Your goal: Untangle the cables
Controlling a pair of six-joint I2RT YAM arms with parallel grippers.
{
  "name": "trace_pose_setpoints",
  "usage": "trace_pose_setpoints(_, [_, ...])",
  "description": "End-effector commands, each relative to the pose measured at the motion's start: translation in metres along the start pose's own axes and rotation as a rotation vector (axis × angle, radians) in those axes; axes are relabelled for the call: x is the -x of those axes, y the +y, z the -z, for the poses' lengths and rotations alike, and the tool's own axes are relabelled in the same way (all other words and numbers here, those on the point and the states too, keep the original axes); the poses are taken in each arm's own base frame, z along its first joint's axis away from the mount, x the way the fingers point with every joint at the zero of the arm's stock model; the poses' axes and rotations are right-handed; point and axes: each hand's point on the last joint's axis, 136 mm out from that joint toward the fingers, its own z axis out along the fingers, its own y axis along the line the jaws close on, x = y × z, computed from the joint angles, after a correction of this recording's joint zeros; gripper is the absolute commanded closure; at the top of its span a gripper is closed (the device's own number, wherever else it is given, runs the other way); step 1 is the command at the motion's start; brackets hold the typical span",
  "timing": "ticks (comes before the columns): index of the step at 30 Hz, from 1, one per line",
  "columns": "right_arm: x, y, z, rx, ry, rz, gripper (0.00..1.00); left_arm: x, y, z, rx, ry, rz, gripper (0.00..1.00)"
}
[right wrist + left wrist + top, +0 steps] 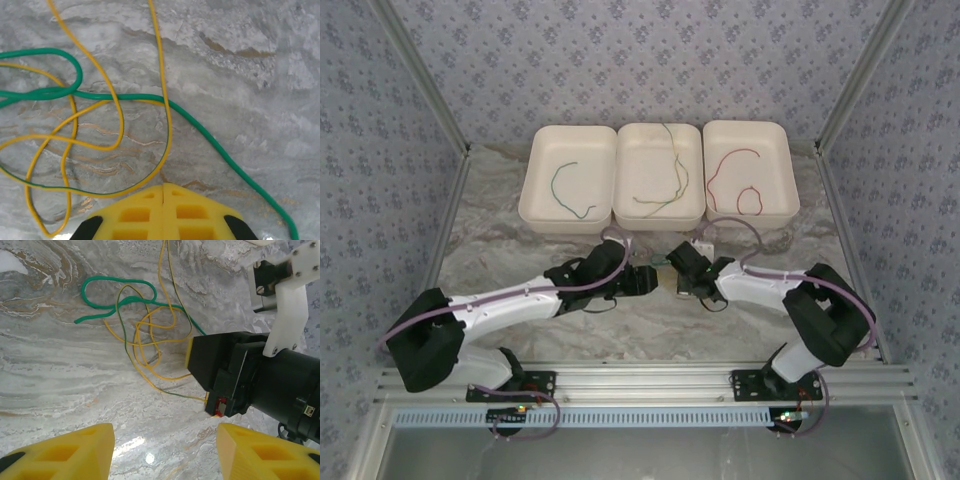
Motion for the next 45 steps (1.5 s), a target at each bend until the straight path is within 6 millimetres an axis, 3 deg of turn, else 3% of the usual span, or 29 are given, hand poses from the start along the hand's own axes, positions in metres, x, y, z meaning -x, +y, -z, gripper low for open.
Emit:
trace_pose_setpoints(1, [0.019, 0.001, 0.015, 0.009, -0.054, -0.002, 1.00, 0.007, 0.009, -0.001, -0.012, -0.013, 0.040, 0.43])
trace_pose_setpoints(4, [0.027, -0.009, 0.037, 0.019, -0.107, -0.013, 1.00, 0.013, 0.018, -0.003, -0.010, -0.022, 0.082, 0.43])
trace_pose_setpoints(9, [0.034, -0.029, 0.064, 0.068, -0.161, -0.056, 1.00, 0.032, 0.006, -0.014, -0.017, -0.034, 0.093, 0.37])
trace_pose_setpoints(14, [0.030, -0.042, 0.070, 0.134, -0.153, -0.109, 1.00, 0.047, -0.005, -0.047, 0.005, -0.010, 0.107, 0.33])
trace_pose_setpoints(18, [0.021, -0.047, 0.074, 0.152, -0.133, -0.154, 1.00, 0.047, 0.009, -0.069, 0.097, -0.006, 0.113, 0.36])
trace_pose_setpoints(19, [0.018, -0.047, 0.075, 0.164, -0.130, -0.178, 0.93, 0.045, 0.014, -0.072, 0.119, -0.010, 0.106, 0.37])
trace_pose_setpoints(23, [0.008, -0.039, 0.081, 0.239, -0.121, -0.268, 0.62, 0.040, 0.025, -0.081, 0.162, -0.002, 0.097, 0.39])
trace_pose_setpoints(29, [-0.009, -0.019, 0.086, 0.300, -0.085, -0.402, 0.37, 0.030, 0.028, -0.094, 0.182, 0.024, 0.086, 0.45])
trace_pose_setpoints(34, [-0.016, -0.013, 0.080, 0.387, -0.074, -0.631, 0.33, 0.023, 0.030, -0.099, 0.194, 0.016, 0.083, 0.54])
trace_pose_setpoints(37, [-0.009, -0.005, 0.079, 0.455, -0.073, -0.758, 0.34, 0.019, 0.032, -0.101, 0.197, 0.005, 0.089, 0.58])
trace_pose_setpoints(40, [-0.002, 0.001, 0.083, 0.476, -0.079, -0.828, 0.34, 0.017, 0.033, -0.102, 0.190, -0.006, 0.100, 0.63])
trace_pose_setpoints(45, [-0.005, 0.003, 0.073, 0.472, -0.055, -0.939, 0.38, 0.015, 0.029, -0.108, 0.168, -0.014, 0.104, 0.78])
